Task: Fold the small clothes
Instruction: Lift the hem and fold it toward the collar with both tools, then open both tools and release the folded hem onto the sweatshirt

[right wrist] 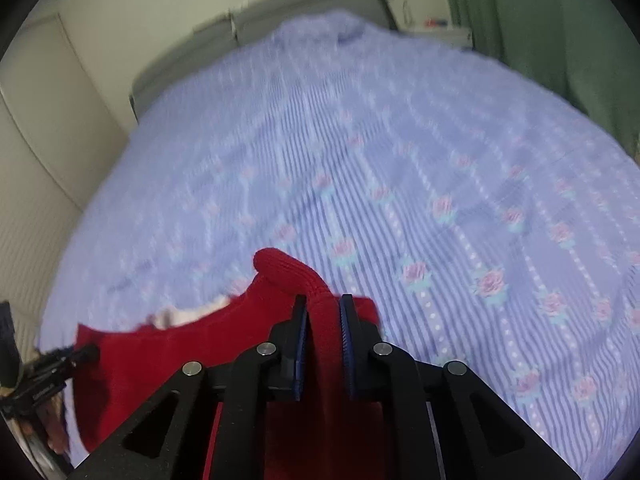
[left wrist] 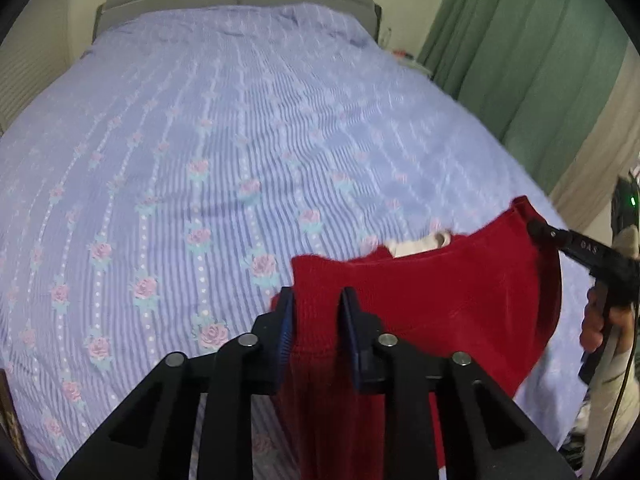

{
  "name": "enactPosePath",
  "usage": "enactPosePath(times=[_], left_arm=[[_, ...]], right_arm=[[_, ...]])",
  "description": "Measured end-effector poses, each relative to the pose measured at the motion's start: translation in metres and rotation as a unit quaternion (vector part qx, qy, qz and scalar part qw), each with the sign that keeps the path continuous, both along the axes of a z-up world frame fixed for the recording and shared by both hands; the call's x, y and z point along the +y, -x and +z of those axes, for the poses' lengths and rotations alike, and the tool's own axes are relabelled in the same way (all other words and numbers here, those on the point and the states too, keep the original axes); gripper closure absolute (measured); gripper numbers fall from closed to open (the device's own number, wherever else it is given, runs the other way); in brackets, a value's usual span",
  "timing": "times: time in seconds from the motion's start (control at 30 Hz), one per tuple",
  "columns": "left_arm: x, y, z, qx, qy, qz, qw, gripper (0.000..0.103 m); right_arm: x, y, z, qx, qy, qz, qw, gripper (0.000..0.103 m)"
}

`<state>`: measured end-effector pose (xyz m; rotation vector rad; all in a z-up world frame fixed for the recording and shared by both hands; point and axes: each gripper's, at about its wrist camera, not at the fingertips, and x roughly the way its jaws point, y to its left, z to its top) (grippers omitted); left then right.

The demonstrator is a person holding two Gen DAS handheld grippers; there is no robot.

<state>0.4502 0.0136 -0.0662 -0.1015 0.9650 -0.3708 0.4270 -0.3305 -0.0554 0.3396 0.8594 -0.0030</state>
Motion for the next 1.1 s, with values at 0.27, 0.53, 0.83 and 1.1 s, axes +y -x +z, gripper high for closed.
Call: enactPosePath(times=[0.27,0.53,0.83,1.1], left_arm=[[0.002,-0.029,-0.019,0.017,-0.024,0.033,0.9990,0.095],[0.017,-0.003,-0.001,-0.021,-0.047,0.048,0.9976,0.082],[0.023,0.041,-0.008,0.001,0.002,0.013,0.9999,0.054],[0.011,0.030,-0.040,0.071,0.032,0.026,0.9966,0.087]], right_arm=[[0.002,-0.025,-0.007,0.016,0.024,-0.024,0.999,0.089],[0.011,-0.037,-0.033,0.046,0.079,-0.013,0.996,0.088],[0.037,0.023,0.015,-0.022,0.182,-0.014,0.983,0.027],[0.020,0.063,0.012,-0.008,0.173,-0.018,0.985,0.027]])
